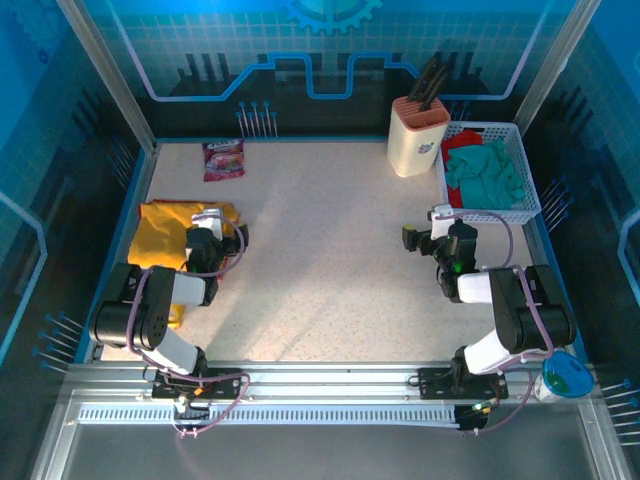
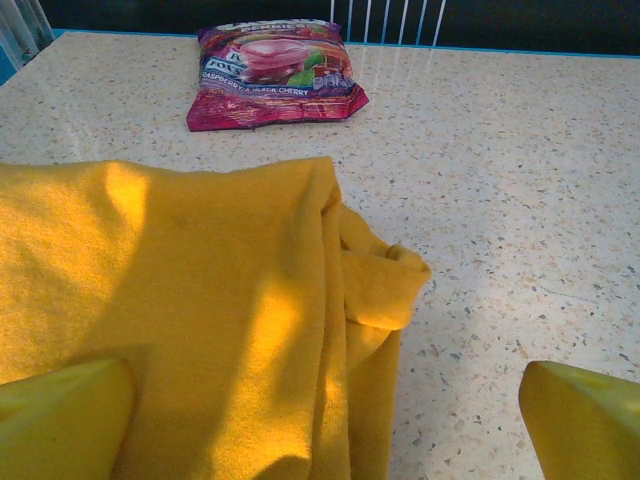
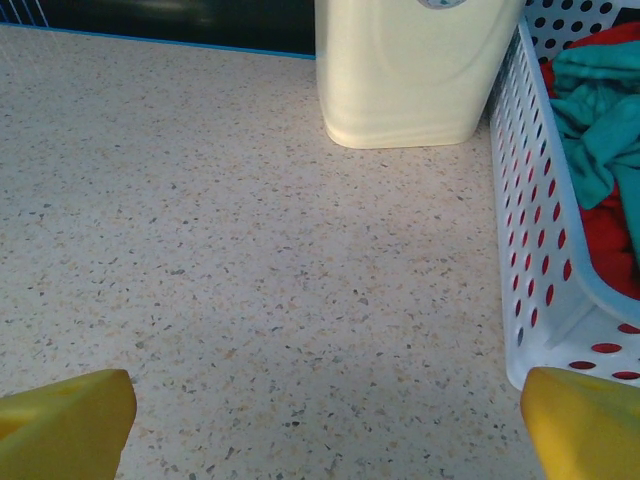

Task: Fold and stack the t-shirts

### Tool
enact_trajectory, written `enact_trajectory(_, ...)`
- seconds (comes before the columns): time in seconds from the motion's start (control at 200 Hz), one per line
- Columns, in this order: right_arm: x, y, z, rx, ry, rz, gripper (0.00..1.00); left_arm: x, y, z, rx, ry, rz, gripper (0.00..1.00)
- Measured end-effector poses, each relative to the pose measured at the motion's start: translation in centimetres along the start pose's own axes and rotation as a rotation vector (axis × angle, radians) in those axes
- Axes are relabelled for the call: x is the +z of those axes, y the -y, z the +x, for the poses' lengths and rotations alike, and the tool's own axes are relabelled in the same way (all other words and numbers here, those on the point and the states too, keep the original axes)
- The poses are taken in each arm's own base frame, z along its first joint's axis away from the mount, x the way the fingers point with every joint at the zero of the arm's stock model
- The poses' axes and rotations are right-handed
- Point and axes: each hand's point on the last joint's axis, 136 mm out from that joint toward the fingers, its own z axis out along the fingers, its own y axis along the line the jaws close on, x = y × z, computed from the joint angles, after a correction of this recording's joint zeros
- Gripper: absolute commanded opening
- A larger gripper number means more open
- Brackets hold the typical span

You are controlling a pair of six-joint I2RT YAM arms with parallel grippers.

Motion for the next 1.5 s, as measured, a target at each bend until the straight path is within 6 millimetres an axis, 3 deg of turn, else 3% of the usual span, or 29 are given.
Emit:
enact_trajectory(0.33,-0.2,0.0,-0.2,-0.001,-0.001,0.002,1.00,-0.2,0.1,0.0,0.006,-0.009,-0.003,0.99)
enact_trajectory(0.43,-1.0,0.2,-1.3,-0.002,0.013,0.014,1.00,-0.9,0.7,-1.8,0.012,0.004,0.004,0.99)
enact_trajectory(0.535,-1.7,0.6,-3.7,-0.005,0.040,0.037,1.00,-1.6,1.0,-5.2,0.005,0.060,0.007,0.99)
enact_trajectory(0.635,-1.9,1.1,-6.2,-0.001,0.050,0.071,1.00,-2.3,1.1,-7.3,-0.019,0.083,0.007,0.99)
enact_trajectory(0.81,-1.8,3.8,-10.3,0.065,-0.009,0.211,1.00,-2.8,2.0,-8.7,-0.074,0.035,0.043,0.99)
enact_trajectory(0.986,-1.7,5.8,-15.6,0.195,-0.094,0.289,1.00,-3.2,4.8,-10.8,-0.129,-0.037,0.128,0.98)
enact_trajectory(1.056,-1.7,6.6,-16.8,0.244,-0.114,0.306,1.00,-3.6,5.9,-11.8,-0.151,-0.066,0.163,0.98)
enact_trajectory(1.226,-1.1,8.4,-15.6,0.347,-0.222,0.365,1.00,-4.5,8.0,-12.5,-0.199,-0.148,0.245,0.93)
enact_trajectory(1.501,2.3,14.4,-10.4,0.551,-0.385,0.518,0.99,-6.1,10.7,-8.8,-0.219,-0.326,0.332,0.86)
